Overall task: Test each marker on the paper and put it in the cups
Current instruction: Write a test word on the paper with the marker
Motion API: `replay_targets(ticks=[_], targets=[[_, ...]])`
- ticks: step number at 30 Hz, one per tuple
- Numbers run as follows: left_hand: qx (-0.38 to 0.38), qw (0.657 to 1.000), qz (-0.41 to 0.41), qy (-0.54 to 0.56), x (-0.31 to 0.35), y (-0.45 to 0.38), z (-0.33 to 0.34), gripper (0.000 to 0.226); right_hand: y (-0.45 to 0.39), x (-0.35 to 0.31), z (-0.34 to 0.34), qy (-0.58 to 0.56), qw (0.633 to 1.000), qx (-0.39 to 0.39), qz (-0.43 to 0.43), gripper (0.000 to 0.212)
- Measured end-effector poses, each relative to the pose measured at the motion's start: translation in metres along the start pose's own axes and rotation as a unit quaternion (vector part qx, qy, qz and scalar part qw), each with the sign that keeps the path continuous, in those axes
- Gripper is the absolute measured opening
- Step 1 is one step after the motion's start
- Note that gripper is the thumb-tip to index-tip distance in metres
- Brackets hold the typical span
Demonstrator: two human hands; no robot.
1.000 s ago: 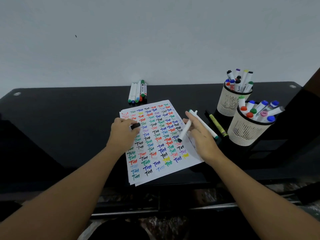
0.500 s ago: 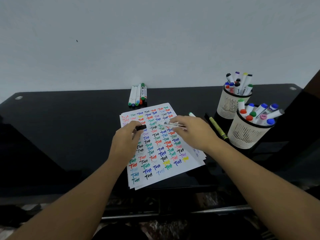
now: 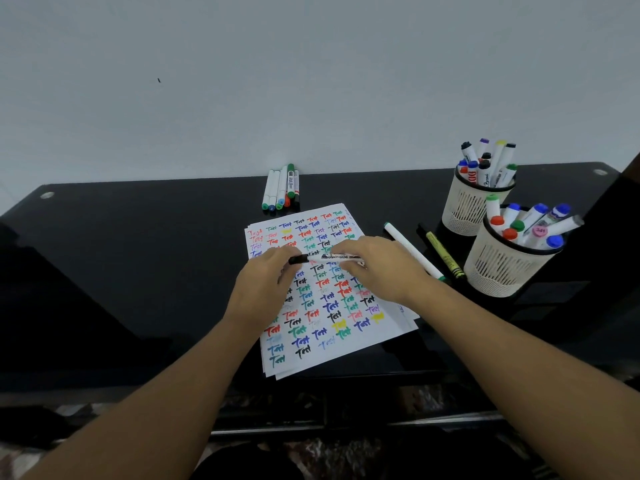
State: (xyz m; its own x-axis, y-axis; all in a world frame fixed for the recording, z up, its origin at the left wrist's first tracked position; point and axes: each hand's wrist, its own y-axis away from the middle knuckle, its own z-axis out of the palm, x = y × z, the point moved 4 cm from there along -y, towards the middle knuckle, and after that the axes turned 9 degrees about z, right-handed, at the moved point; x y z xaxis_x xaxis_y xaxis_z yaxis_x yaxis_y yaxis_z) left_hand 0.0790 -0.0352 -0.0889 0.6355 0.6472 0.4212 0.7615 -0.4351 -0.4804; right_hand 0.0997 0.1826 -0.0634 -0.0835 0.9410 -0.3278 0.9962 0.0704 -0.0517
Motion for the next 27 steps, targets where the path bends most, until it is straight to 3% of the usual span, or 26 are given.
replay_targets(ticks=[9,14,19,27], targets=[[-0.001,0.996,0.078,-0.034,0.010,0.005,0.000,0.023,-0.002,-0.017,0.004,0.105,0.992,0.051,-0.049,0.031],[-0.014,1.000,0.015,-0.011,0.008,0.005,0.001,0.051,-0.001,-0.027,0.006,0.103,0.991,0.016,-0.089,0.036],[-0.035,0.996,-0.073,0.025,0.001,0.001,0.002,0.083,0.001,-0.020,0.010,0.006,0.999,-0.009,-0.045,0.046],[-0.053,0.998,-0.025,-0.026,0.002,0.000,0.006,0.048,0.007,-0.017,0.017,-0.031,0.999,-0.028,-0.030,0.040]])
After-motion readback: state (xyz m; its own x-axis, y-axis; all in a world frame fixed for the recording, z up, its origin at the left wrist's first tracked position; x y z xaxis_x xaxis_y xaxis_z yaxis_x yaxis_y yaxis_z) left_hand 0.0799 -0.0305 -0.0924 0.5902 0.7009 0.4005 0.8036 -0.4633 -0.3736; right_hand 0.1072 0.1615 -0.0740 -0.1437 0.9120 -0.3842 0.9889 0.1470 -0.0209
